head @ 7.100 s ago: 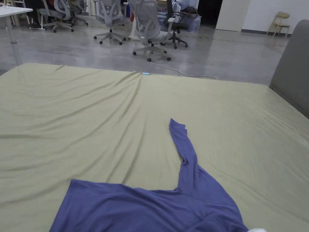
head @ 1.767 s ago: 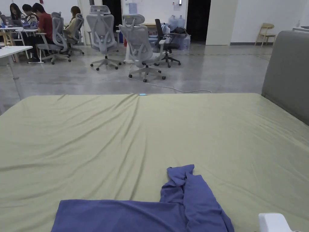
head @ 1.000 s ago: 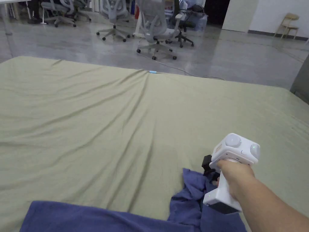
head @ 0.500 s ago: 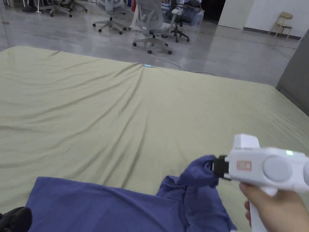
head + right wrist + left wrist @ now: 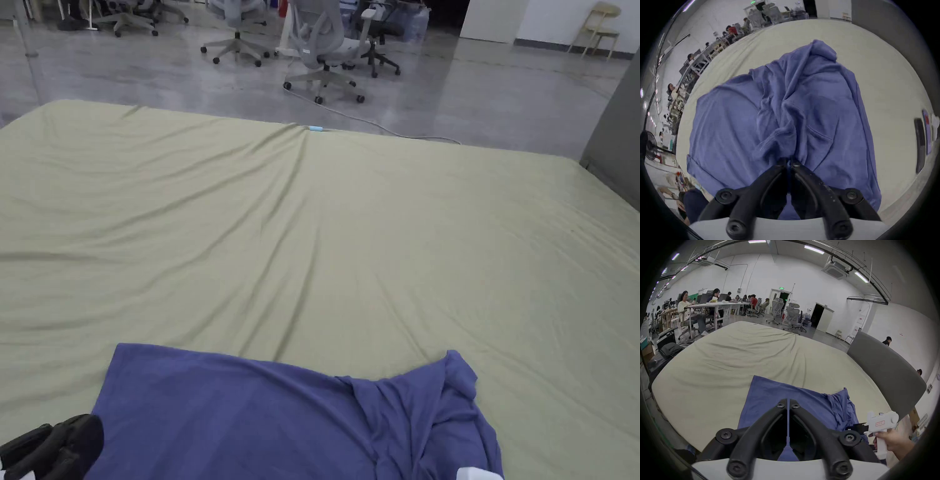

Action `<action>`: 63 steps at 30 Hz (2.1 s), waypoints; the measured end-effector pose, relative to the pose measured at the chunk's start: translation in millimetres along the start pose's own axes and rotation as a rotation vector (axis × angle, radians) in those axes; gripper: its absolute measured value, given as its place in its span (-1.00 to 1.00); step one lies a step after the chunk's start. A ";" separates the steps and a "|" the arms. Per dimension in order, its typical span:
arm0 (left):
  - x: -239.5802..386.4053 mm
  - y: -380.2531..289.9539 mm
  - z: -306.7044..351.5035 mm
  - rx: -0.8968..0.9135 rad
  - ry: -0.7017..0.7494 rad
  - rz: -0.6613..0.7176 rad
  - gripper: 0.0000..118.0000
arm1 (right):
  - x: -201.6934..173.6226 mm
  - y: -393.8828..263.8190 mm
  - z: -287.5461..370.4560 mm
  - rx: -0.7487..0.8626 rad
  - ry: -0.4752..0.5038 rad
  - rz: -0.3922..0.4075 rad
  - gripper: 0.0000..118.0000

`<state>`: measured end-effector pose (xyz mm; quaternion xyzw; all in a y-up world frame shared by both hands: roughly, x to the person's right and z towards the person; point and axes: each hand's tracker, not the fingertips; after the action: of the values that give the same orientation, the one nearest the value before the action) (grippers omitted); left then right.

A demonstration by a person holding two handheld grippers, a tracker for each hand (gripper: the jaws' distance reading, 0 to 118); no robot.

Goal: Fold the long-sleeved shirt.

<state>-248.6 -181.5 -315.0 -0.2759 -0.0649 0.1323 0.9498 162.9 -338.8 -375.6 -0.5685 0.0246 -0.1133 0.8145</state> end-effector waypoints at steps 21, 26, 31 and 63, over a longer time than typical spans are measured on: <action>-37.6 -13.3 -102.8 -0.139 0.076 0.044 -0.08 | -33.0 -50.2 78.2 0.311 0.096 0.166 -0.95; -71.8 13.7 -236.8 -0.156 0.181 0.006 0.93 | -16.3 -44.7 78.0 0.341 0.131 0.052 -0.95; -71.6 4.8 -329.5 -0.379 0.297 -0.100 0.59 | -1.6 -40.4 78.3 0.337 0.096 0.036 -0.95; -51.7 12.2 -142.0 -0.171 0.050 -0.158 -0.98 | 34.7 111.0 89.1 0.276 -0.045 0.139 -0.71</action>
<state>-272.8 -258.4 -443.5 -0.3529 -0.0738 0.0439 0.9317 229.1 -227.7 -444.4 -0.4505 0.0296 -0.0462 0.8911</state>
